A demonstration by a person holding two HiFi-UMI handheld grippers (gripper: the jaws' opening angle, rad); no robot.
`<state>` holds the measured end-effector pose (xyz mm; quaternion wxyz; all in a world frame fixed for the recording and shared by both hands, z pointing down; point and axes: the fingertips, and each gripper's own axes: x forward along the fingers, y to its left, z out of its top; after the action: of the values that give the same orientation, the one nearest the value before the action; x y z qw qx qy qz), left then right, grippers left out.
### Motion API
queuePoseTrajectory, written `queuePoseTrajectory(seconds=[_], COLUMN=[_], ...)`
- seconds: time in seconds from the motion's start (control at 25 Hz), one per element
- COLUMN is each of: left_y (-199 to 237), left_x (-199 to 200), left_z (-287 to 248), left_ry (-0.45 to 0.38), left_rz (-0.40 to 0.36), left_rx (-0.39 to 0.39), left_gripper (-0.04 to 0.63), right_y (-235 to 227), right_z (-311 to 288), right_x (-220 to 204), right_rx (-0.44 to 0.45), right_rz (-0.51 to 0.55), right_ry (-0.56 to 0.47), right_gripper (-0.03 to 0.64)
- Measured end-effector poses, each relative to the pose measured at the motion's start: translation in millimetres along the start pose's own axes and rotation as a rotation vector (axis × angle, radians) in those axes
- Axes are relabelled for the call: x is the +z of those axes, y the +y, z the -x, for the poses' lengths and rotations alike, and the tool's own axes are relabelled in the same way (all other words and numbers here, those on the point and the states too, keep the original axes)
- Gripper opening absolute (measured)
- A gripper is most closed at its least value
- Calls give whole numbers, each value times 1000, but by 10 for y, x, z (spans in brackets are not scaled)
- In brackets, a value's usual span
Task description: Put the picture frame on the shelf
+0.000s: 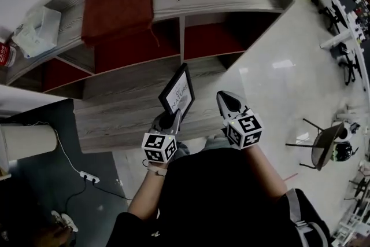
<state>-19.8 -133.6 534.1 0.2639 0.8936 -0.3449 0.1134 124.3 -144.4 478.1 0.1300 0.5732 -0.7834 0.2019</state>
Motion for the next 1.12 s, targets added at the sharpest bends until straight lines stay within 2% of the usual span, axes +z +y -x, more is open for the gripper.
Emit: queuePoseTrajectory(seconds=[0.32,0.48,0.6,0.88,1.12], left_y=[-140,-163,-156,42,315], left_x=[-302,-439,-491,-477,-562], left_z=[-550,-868,-1109,-1511,-1737], left_ry=[-45,-110,-161,-291,-321], left_rz=[81,136,152,137,128], left_rx=[181,295,353,457,563], left_gripper=[37,37,37,37,37], right_y=[-410,-643,-770,-921,-1027], right_z=[-213,-271,-275,-396,-437], right_x=[-27,-155,-267,-498,-645], right_rx=[203,294,338,373,372], right_rz=[116,187,230,298,335], right_ry=[91,146,183,227,258], right_gripper=[-3,-3,-3,-3,-3])
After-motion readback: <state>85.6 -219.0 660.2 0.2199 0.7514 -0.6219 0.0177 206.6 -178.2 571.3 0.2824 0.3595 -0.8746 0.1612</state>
